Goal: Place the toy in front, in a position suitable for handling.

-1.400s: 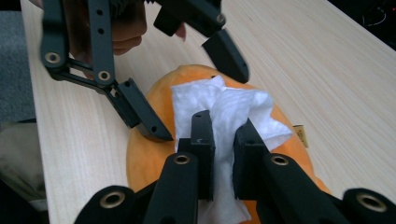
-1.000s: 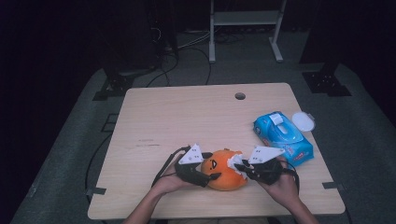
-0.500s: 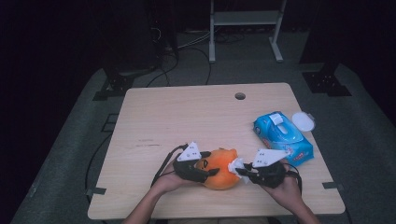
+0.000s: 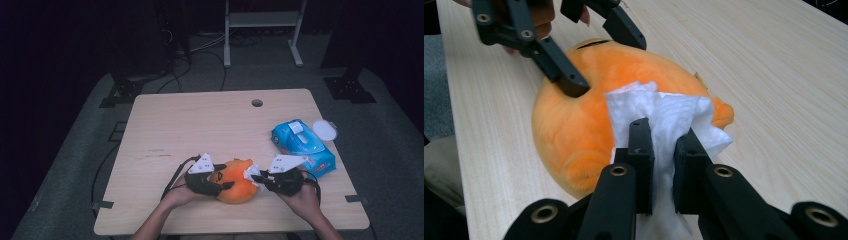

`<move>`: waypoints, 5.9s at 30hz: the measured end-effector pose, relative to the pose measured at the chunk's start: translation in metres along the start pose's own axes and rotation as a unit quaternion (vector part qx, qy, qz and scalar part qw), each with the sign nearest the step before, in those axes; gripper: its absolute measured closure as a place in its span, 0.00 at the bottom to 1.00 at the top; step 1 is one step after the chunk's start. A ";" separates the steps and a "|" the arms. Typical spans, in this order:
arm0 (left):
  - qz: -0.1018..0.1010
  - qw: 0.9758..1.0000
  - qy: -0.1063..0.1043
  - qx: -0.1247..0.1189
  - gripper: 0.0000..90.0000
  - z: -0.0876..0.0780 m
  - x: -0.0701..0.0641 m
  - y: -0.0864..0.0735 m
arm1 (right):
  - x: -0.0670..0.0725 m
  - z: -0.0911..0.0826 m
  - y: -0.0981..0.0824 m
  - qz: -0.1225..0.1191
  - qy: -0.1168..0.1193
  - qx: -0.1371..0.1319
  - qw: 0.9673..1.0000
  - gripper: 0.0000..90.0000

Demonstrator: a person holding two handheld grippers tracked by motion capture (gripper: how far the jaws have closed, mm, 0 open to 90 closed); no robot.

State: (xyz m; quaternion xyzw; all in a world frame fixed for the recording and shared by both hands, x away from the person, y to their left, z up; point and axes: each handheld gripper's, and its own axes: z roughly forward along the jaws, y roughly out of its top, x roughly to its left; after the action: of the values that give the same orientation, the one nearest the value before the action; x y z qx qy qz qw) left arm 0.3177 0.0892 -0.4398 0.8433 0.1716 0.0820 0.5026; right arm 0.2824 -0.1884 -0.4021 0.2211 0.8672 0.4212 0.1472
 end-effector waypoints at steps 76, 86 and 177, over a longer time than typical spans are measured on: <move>0.061 0.998 -0.017 -0.009 0.33 -0.005 -0.021 0.018 | 0.004 0.008 0.004 0.001 0.025 -0.010 1.000 0.89; 0.028 0.998 -0.046 0.022 0.31 0.002 -0.014 0.010 | 0.014 0.005 0.000 -0.018 0.066 -0.004 0.998 0.89; -0.009 0.999 -0.045 0.010 0.16 -0.002 -0.018 0.014 | 0.010 0.003 0.009 -0.024 0.041 -0.010 0.999 0.89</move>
State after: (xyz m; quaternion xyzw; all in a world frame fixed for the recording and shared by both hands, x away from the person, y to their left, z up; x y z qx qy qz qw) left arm 0.3035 0.0776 -0.4258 0.8498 0.1571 0.0376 0.5018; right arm 0.2772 -0.1761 -0.3975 0.1811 0.8735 0.4346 0.1239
